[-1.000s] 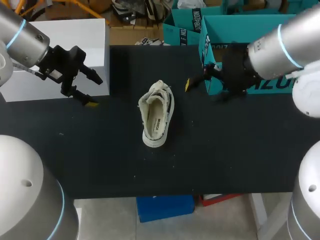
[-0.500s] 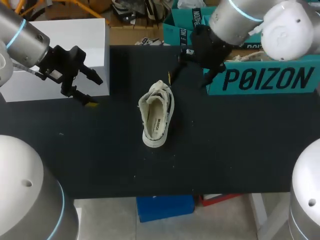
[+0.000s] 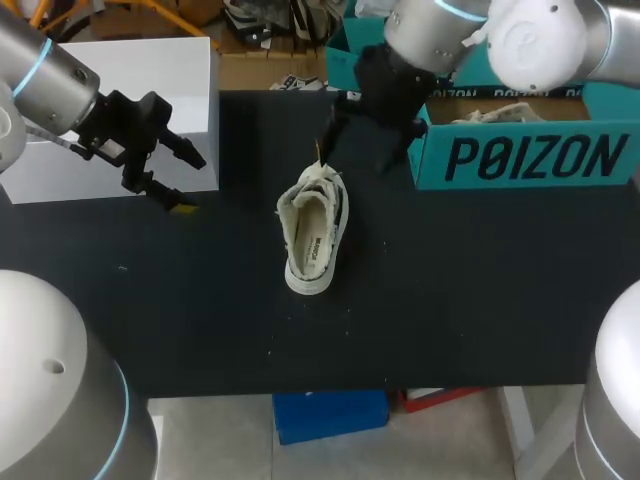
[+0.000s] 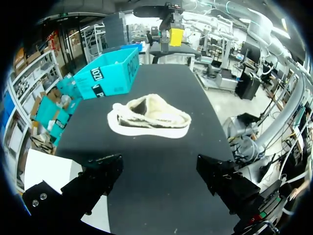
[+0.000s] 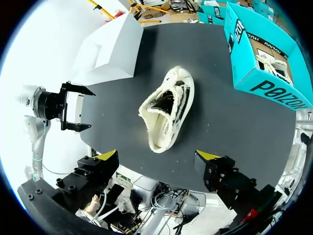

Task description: Take the shoe out of the shoebox, open the shoe tongue, remove and reinsert the insole, then place the shoe into the shoebox

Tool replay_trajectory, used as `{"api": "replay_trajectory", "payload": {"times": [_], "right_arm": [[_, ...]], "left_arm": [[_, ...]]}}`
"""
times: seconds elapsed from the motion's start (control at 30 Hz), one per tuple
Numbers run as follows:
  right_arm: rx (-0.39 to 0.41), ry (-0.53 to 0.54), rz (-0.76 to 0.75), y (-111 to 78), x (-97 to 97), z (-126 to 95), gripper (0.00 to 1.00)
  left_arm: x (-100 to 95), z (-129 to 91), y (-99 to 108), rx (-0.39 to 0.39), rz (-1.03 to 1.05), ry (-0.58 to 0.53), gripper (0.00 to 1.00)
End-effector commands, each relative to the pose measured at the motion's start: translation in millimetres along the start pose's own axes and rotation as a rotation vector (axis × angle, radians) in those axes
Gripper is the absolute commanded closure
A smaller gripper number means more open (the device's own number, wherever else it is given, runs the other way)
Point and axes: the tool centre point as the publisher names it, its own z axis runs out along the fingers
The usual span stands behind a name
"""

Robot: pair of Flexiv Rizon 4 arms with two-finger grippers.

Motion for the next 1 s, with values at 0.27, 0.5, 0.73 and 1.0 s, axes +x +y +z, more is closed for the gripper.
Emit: {"api": "replay_trajectory", "payload": {"times": [0.27,0.5,0.73,1.0], "right_arm": [[-0.017,0.02,0.01,-9.1,-3.5,3,0.0],[-0.017,0.02,0.01,-9.1,-3.5,3,0.0],[-0.017,0.02,0.01,-9.1,-3.5,3,0.0],[-0.017,0.02,0.01,-9.1,-3.5,3,0.0]], "left_arm": [[-12.0,9,-7,-0.024,0.02,-0.016,0.0],[-44.0,35,-28,-0.03,0.227,0.035,0.0],[-81.2,67,-53,-0.08,0.149,0.068,0.0],[-91.3,105,-77,-0.079,0.107,0.092,0.0]]}}
